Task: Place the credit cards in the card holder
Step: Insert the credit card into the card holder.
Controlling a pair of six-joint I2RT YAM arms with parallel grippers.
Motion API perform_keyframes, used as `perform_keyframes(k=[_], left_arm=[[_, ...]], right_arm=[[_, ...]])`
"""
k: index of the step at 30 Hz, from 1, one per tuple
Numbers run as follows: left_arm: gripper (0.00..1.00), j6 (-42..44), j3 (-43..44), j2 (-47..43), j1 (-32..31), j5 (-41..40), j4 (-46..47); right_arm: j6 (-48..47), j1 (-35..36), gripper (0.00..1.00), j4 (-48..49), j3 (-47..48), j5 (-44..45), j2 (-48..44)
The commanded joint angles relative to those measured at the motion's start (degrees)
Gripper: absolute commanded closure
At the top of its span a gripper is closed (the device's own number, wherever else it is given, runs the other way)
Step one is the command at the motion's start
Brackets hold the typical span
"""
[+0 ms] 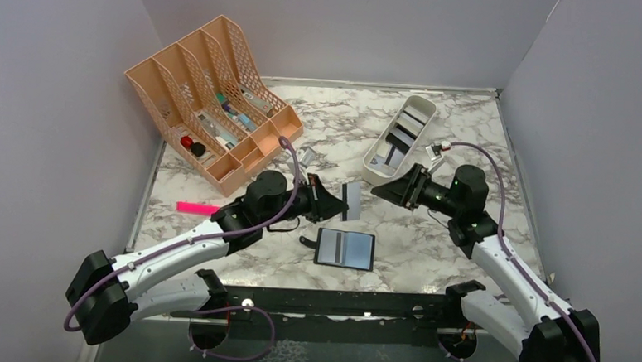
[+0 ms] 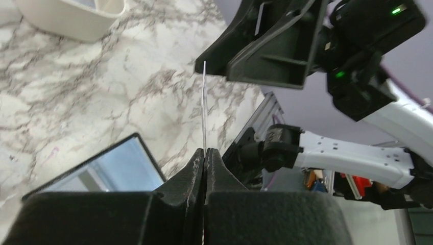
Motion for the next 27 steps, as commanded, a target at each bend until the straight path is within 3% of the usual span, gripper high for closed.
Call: perform_keyframes(k=[1,10,18,27], left_arm=[[1.0,0.59,-4.0,0.28,-0.12,3.21,-3.98],[1.0,-1.39,-9.29,3.88,-0.17,6.0,-1.16],[1.0,-4.2,-15.29,8.85,-0.16,6.39,4.37],[1.0,-4.81,-13.84,18.08,-0.27,9.89,6.3]], right_arm=[[-3.78,-0.03,0.49,-9.9,1.56,2.43,-1.97],[-6.11,0.14,0.53,-16.98,-6.74,10.45,-4.64],[-11.36,0.92,0.55,-20.42,-12.22,12.61,1.9],[-15.32,2.93,0.59,-21.69,-10.35,12.85,9.0]])
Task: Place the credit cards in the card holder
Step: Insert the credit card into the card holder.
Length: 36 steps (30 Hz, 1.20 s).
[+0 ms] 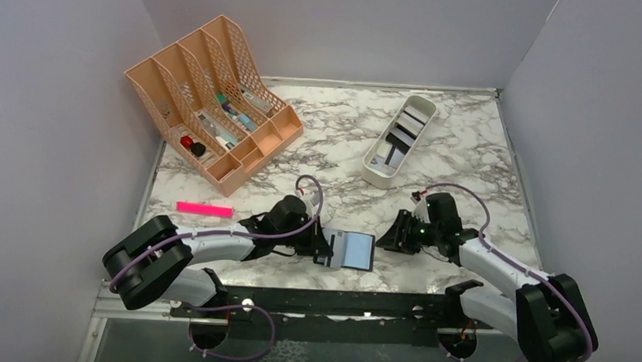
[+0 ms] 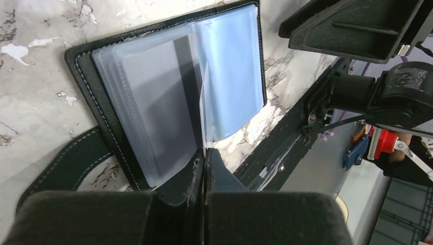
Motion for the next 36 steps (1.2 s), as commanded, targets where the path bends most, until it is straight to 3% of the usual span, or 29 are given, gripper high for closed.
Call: perform_keyframes(k=[1,4,13,21,36], left_arm=[[1.0,-0.98,1.01,1.59,-0.26,1.78,3.14],[1.0,-2.52,0.41,1.68,-0.23,1.67,4.02],[1.0,-5.57,-0.22,2.28,-0.12,0.81,5.25],[1.0,-7.59,-0.13,2.16,0.18,0.84,5.62],[1.0,-6.43,-0.4,2.8,3.04,1.49,4.84]], right_arm=[[-2.81,1.77,0.6,-1.22,2.44,1.72,3.04],[-3.19,4.32,0.6,-4.07,4.54,5.96,4.28],[-0.96,7.3,0.61,-0.75,5.3,5.88,6.37],[-1.29,9.7,0.68,1.69,4.19,6.73,10.95],[-2.4,11.56,0.84,-2.3,5.67,13.68,12.93]])
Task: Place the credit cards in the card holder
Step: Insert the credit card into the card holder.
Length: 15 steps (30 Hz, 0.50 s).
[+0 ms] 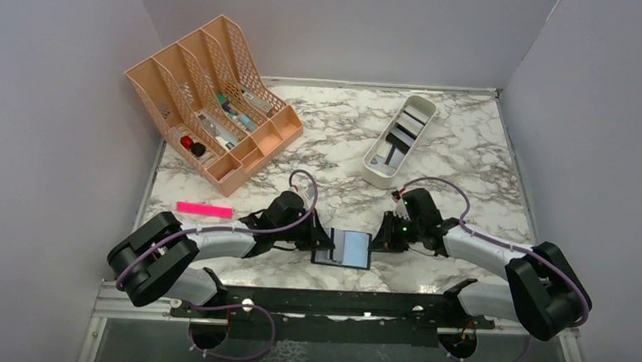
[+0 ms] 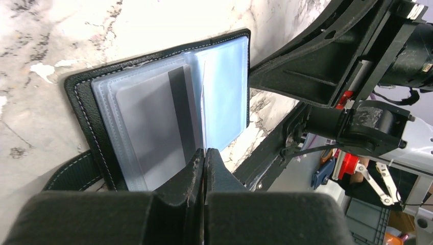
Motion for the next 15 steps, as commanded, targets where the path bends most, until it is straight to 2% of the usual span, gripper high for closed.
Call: perform_keyframes(k=[1,15], left_arm=[[1.0,1.09,-0.33,-0.09,0.87,0.72,0.31],[1.0,3.21,1.41,3.7,0.92,1.59,-0.51]], right_arm=[[-1.48,0.41,0.85,-3.07,-0.23,6.51,1.51],[-1.41,0.41,0.87,-1.99,-1.22,5.7,0.55]])
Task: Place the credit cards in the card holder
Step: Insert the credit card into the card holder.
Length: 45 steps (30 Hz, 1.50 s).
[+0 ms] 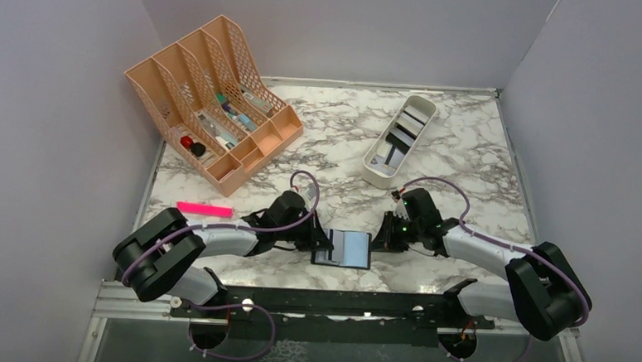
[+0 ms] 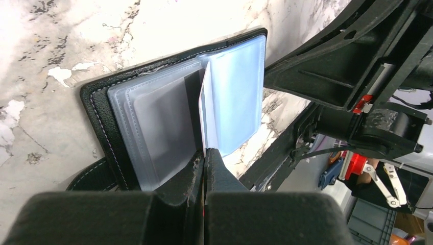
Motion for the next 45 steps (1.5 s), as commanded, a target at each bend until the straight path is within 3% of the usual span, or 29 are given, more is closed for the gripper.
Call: perform_keyframes(k=[1,33,37,40,45], left_arm=[[1.0,2.09,1.39,2.31,0.12,1.52,-0.15],[0.98,0.65,2.41,6.65,-2.62,0.81,-1.12],[0.88,0.37,2.5,6.95,-2.94,-0.14,-1.31],[0.75,0.6,3.53,6.33,-3.05,-1.28,-2.42],[0.61,2.08,5.85,3.81,-3.08,-4.55,-6.83]], right_arm=[[-1.34,0.39,0.87,-1.95,-1.52,4.65,0.14],[-0.62,0.46,0.87,0.36,-2.16,2.37,-0.85],[-0.35,0.4,0.87,1.04,-2.55,1.93,-0.47],[-0.34,0.41,0.87,0.69,-2.33,1.83,-0.95],[-0.53,0.48,0.86,-1.24,-1.75,2.35,-3.41]])
